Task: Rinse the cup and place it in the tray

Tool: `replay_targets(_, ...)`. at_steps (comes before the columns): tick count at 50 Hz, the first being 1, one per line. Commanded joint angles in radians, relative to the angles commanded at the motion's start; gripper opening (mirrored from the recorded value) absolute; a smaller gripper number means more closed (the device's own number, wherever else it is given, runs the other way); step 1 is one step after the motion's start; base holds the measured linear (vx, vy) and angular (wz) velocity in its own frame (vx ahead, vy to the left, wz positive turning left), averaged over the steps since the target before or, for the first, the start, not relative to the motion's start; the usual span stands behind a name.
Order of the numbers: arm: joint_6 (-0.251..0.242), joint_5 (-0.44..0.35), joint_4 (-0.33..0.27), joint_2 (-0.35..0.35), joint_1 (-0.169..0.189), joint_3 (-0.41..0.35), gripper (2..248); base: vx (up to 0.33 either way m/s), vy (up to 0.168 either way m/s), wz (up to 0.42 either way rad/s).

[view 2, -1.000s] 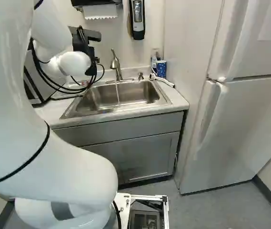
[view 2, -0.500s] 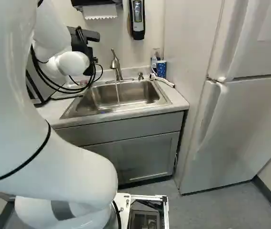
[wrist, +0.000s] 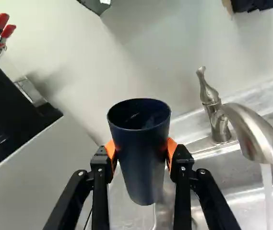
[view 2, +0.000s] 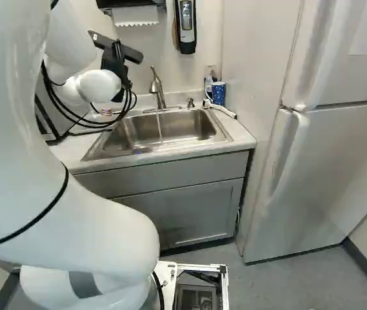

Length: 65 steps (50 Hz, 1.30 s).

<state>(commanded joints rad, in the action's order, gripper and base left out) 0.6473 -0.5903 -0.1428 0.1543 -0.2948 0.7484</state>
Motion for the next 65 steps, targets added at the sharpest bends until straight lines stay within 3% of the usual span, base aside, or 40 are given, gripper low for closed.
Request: replay_targets(65,0.683,0.000,0.000,0.000,0.000,0.000,121,0.000,0.000,0.000)
